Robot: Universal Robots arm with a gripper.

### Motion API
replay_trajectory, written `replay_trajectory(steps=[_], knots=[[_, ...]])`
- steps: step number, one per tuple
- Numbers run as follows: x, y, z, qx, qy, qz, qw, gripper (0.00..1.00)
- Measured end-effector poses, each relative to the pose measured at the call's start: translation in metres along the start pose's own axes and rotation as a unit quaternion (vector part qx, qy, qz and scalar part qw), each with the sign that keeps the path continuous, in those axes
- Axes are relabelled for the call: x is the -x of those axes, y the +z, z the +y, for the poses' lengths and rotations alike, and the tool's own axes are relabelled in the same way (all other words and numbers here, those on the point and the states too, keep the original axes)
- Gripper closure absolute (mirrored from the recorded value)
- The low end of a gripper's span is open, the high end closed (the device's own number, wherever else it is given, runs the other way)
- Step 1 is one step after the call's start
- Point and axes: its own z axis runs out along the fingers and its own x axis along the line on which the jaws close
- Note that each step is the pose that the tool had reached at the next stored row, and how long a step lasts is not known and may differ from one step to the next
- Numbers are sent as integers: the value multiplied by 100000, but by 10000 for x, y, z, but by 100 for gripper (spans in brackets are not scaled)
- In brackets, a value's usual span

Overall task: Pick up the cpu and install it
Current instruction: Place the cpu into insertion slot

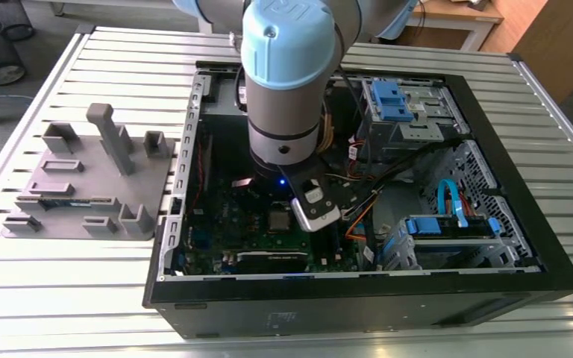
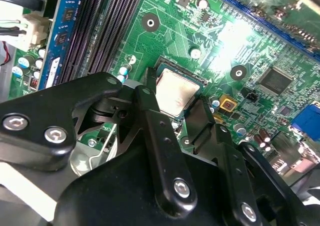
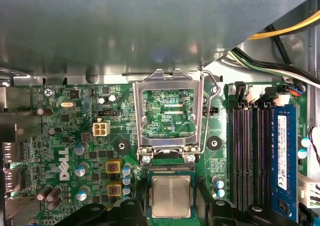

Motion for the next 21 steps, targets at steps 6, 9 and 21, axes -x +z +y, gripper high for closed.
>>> replay_trajectory(steps=[6,9,21], knots=[[1,21,2,19,9,-7,100000,53],[2,22,2,25,1,-11,100000,53],[5,-20,2,85,2,-23,100000,53]])
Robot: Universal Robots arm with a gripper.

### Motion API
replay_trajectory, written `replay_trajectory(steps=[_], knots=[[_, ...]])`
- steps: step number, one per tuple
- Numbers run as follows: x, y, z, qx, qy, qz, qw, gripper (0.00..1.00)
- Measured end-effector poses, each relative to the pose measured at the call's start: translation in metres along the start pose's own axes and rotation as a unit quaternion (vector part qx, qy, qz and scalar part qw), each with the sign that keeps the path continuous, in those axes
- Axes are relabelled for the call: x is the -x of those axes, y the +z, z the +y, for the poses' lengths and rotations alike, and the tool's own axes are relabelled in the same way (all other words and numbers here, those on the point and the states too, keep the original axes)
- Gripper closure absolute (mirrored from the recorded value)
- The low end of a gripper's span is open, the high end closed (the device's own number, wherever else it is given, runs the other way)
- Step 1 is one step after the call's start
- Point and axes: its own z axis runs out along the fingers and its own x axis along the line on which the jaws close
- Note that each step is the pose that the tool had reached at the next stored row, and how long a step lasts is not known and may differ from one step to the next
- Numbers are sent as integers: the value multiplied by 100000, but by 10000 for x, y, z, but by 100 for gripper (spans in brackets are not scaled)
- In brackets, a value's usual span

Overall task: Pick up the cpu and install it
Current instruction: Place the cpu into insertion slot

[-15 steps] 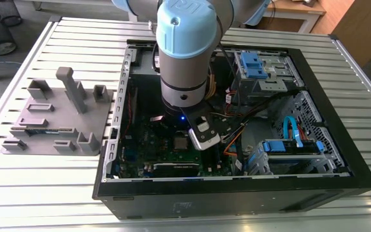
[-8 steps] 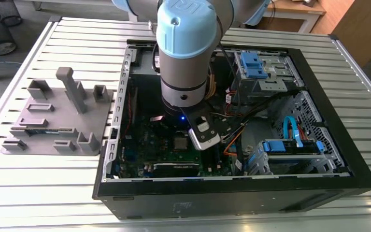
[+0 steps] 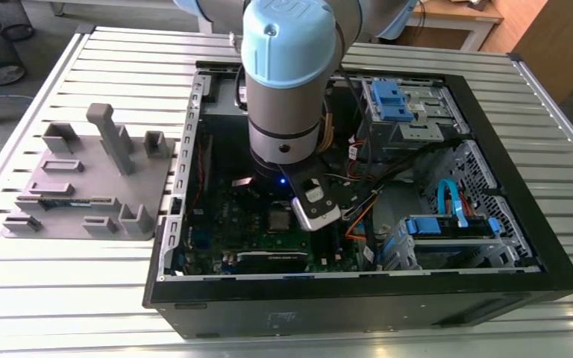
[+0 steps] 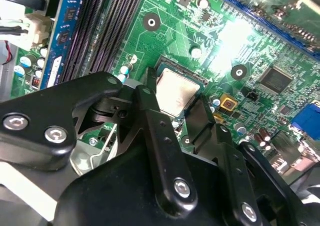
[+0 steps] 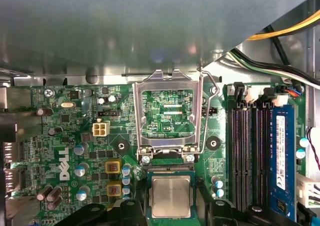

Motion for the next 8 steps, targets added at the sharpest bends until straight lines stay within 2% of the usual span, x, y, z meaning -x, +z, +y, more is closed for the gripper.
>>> replay_trajectory(steps=[8], knots=[[-1,-4,-1,-30,3,15,100000,53]])
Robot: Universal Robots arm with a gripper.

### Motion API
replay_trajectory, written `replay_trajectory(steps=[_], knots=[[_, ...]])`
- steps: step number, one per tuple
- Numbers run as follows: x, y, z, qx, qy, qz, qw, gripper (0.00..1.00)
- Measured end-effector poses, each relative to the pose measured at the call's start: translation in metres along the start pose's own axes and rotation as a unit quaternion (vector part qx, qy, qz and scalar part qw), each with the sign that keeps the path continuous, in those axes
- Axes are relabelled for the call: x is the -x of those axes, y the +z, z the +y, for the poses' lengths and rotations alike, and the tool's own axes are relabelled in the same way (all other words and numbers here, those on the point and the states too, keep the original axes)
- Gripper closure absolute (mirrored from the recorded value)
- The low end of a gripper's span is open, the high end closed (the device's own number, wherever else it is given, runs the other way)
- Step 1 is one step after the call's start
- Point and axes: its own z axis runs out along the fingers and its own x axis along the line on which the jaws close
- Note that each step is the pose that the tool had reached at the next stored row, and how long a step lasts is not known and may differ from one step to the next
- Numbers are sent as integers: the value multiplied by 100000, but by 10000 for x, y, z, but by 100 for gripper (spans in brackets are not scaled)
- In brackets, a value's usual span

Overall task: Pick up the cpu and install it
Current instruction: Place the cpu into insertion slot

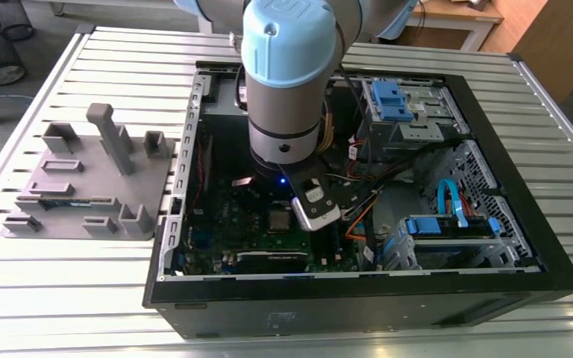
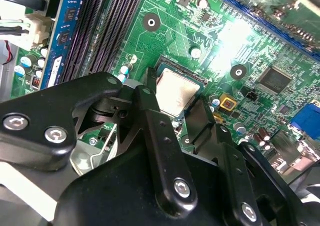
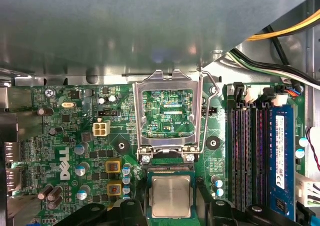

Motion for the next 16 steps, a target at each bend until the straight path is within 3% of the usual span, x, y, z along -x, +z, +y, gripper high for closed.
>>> replay_trajectory(steps=[16], knots=[[-1,28,1,4,0,-4,100000,53]])
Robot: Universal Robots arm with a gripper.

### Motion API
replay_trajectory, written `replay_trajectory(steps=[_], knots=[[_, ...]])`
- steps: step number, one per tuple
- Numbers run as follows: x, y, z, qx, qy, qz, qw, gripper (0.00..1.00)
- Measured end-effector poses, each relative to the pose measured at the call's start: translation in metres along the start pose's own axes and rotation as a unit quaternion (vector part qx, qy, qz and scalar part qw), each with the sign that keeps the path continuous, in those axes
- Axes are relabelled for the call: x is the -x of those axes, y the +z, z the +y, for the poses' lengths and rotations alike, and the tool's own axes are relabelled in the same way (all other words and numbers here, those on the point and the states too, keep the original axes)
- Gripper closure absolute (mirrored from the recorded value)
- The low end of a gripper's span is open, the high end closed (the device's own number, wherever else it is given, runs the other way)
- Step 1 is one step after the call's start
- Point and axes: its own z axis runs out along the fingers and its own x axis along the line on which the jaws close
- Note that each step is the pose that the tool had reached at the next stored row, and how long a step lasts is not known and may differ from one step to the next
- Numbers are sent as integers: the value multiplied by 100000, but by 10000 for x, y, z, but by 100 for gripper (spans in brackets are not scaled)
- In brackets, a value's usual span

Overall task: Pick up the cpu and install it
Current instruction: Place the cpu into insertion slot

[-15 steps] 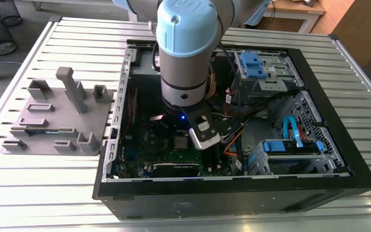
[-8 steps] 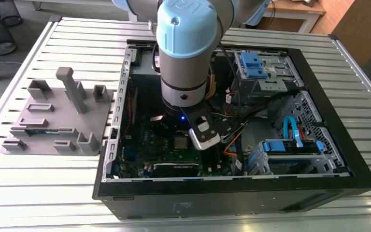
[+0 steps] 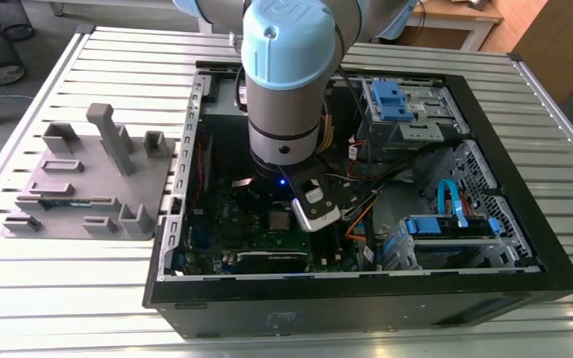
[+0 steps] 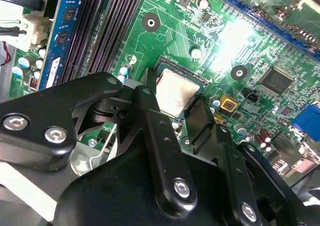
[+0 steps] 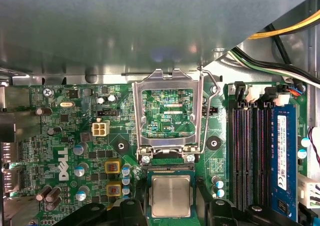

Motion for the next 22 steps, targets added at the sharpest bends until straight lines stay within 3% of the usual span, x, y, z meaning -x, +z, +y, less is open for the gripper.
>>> replay_trajectory(steps=[9,12,22], knots=[[2,3,1,28,-11,-38,100000,52],[0,2,0,16,-2,-6,100000,40],[0,2,0,11,-1,-1,100000,40]])
